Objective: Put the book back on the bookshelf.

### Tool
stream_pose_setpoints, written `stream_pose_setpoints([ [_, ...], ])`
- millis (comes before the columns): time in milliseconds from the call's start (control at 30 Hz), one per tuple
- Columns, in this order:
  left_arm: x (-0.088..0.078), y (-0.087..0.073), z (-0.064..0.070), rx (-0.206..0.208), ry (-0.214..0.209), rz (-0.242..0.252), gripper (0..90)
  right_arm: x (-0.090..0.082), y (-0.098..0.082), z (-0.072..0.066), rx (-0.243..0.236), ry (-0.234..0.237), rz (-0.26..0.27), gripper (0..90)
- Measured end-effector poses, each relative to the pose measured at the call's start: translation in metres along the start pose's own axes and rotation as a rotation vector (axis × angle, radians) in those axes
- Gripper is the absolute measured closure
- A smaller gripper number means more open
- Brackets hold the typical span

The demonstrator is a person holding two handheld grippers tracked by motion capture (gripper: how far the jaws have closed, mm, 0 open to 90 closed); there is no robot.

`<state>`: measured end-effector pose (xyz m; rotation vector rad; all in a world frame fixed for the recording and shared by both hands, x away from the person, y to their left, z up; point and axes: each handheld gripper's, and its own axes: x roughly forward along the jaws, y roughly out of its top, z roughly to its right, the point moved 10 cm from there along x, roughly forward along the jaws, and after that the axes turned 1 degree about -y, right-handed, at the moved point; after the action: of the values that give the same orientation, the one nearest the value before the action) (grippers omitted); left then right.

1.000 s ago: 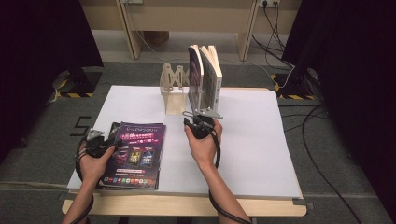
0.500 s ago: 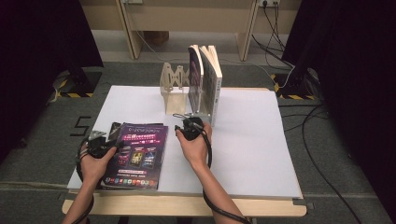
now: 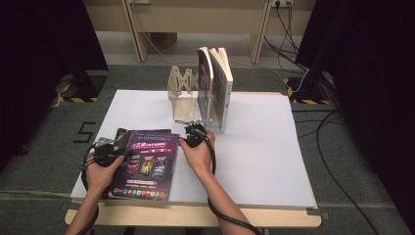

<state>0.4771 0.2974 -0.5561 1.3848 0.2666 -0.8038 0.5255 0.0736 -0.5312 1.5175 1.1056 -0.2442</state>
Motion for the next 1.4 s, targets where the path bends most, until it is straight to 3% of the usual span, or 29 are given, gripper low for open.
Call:
stream_pose_setpoints([
  [467, 0.000, -0.002, 0.006, 0.007, -0.012, -0.020, 60.4, 0.022, -0.004, 0.000, 0.030, 0.018, -0.085, 56.9],
  [600, 0.000, -0.002, 0.009, 0.014, -0.013, -0.022, 60.4, 0.027, -0.001, 0.001, 0.023, 0.022, -0.092, 56.1],
  [700, 0.000, -0.002, 0.009, 0.016, -0.016, -0.022, 60.4, 0.030, -0.001, 0.001, 0.045, 0.023, -0.106, 55.4],
  [733, 0.000, -0.002, 0.009, 0.017, -0.016, -0.021, 60.4, 0.031, 0.000, 0.001, 0.029, 0.028, -0.098, 55.1],
  [767, 0.000, -0.002, 0.009, 0.017, -0.016, -0.021, 60.4, 0.032, -0.001, -0.001, 0.057, 0.034, -0.114, 54.7],
  [967, 0.000, -0.003, 0.011, 0.016, -0.021, -0.026, 60.4, 0.036, 0.002, 0.000, 0.036, 0.046, -0.126, 53.1],
  [1100, 0.000, -0.003, 0.012, 0.015, -0.022, -0.038, 60.3, 0.036, 0.004, 0.000, 0.073, 0.052, -0.127, 53.1],
  [1267, -0.001, -0.004, 0.013, 0.008, -0.029, -0.049, 60.0, 0.038, 0.006, -0.001, 0.084, 0.050, -0.130, 52.5],
  [1400, -0.001, -0.004, 0.013, -0.010, -0.035, -0.044, 60.0, 0.041, 0.008, 0.000, 0.055, 0.040, -0.127, 52.4],
])
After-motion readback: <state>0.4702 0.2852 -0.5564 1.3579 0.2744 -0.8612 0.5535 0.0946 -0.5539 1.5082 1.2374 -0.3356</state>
